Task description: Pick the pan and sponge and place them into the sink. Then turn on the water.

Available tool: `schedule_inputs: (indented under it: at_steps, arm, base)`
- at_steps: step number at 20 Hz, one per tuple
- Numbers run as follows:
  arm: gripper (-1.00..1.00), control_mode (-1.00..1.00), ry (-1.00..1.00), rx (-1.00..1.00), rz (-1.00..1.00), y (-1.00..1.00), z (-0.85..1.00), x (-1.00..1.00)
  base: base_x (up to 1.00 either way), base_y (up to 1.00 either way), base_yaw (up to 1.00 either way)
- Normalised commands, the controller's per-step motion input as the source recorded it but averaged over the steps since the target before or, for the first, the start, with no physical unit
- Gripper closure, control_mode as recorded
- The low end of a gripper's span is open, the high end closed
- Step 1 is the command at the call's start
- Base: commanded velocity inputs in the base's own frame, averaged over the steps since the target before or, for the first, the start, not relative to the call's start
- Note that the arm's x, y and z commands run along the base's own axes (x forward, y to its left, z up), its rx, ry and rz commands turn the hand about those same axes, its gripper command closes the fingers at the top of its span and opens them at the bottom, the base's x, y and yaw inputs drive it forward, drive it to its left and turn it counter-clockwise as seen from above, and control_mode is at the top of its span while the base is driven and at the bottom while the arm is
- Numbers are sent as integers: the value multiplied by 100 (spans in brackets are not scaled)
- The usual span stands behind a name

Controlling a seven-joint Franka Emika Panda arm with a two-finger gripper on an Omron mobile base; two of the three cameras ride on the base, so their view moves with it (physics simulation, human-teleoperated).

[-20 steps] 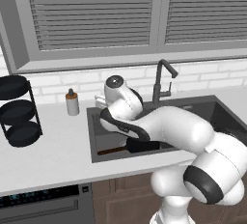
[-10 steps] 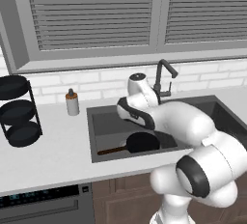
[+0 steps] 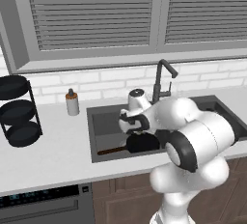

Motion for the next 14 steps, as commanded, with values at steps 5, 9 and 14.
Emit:
schedule_inputs:
  at_steps: [5,9,14]
  arm:
    - [100,-100,-2,0,0,0,-59,51]
    - [100,-100,0,0,0,0,-59,60]
    - [100,-100,-3,0,0,-6,-57,48]
  base:
    - [0,0,0]
    - [0,0,0]
    - [0,0,0]
